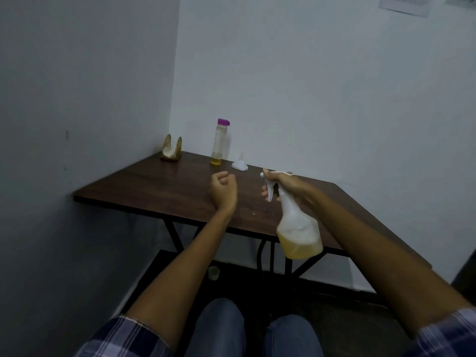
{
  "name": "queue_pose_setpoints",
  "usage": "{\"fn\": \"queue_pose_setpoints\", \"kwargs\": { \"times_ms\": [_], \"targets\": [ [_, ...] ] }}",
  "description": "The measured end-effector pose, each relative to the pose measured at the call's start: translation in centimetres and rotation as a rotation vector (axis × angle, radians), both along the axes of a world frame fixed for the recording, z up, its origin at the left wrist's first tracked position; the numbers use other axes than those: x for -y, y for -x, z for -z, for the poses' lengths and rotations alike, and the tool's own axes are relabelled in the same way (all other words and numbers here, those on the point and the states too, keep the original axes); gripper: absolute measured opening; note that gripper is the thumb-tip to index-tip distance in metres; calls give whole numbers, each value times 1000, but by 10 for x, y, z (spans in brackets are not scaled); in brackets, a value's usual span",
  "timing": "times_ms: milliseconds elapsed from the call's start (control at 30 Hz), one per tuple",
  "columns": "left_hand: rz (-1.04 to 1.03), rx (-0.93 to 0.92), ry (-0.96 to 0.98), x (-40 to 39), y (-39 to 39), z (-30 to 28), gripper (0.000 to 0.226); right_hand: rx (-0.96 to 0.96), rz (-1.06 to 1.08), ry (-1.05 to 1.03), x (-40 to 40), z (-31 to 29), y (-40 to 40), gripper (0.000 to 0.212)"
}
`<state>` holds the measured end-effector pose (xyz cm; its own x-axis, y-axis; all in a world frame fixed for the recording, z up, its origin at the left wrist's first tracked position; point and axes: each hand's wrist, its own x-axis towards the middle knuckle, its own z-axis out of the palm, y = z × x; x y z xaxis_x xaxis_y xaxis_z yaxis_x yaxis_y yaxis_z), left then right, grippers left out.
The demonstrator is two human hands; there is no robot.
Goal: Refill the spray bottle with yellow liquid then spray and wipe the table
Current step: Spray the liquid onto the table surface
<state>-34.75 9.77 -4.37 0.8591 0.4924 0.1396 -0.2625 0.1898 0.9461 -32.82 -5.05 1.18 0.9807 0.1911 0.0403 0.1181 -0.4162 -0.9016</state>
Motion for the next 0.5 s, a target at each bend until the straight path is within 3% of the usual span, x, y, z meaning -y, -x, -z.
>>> {"fn": "queue_pose_setpoints", "kwargs": {
  "times_ms": [133,300,500],
  "targets": [
    [-204,-75,-73,-28,-7,10,24,-18,49,-36,-6,12,-7,37],
    [-236,-104,-100,-43,-7,11,26,-155,-44,-20,-14,7,0,31],
    [-242,-104,-109,-50,-7,16,27,-95,-4,-69,-21,9,1,29]
  ]
}}
